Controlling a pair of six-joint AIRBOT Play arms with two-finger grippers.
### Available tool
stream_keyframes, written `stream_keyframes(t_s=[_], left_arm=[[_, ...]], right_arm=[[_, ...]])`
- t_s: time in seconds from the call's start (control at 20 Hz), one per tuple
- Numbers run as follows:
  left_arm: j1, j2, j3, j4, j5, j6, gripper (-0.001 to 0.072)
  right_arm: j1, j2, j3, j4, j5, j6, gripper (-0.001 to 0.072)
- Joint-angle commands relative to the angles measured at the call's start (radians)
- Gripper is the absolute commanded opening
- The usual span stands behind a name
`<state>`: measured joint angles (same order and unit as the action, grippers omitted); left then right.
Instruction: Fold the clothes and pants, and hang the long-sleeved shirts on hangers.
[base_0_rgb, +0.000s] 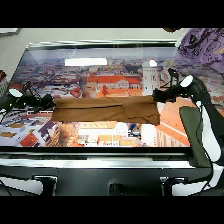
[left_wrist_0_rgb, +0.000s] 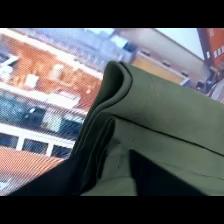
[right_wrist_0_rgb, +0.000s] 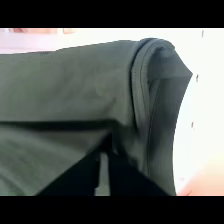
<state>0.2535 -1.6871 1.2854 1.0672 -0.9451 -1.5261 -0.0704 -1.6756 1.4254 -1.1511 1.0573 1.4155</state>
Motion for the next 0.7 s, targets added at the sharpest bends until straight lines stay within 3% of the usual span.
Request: stream_keyframes(t_s=[0.0, 0.05, 0.1, 0.25, 0.5, 0.65], left_arm=[[-0.011, -0.019, 0.031, -0.002, -0.015, -0.011, 0.0508], [-0.006, -0.010, 0.051, 0.004, -0.037, -0.011, 0.0563], [0.000, 0.001, 0.076, 0.018, -0.065, -0.017, 0.0563], [0.022, 0.056, 0.171, 0.146, -0.163, -0.085, 0.0563], [0.026, 0.146, 0.221, 0.242, -0.165, -0.090, 0.0563], [0.025, 0.150, 0.221, 0.243, -0.165, -0.090, 0.0562]], right_arm=[[-0.003, -0.026, 0.013, 0.040, 0.008, 0.048, 0.0267], [-0.010, -0.019, 0.037, 0.043, 0.045, 0.067, 0.0450], [-0.019, -0.012, 0.073, 0.042, 0.098, 0.084, 0.0553], [-0.118, 0.012, 0.176, 0.087, 0.268, 0.079, 0.0554], [-0.301, -0.074, 0.152, 0.304, 0.435, -0.092, 0.0641], [-0.304, -0.175, 0.130, 0.332, 0.438, -0.145, 0.0650]])
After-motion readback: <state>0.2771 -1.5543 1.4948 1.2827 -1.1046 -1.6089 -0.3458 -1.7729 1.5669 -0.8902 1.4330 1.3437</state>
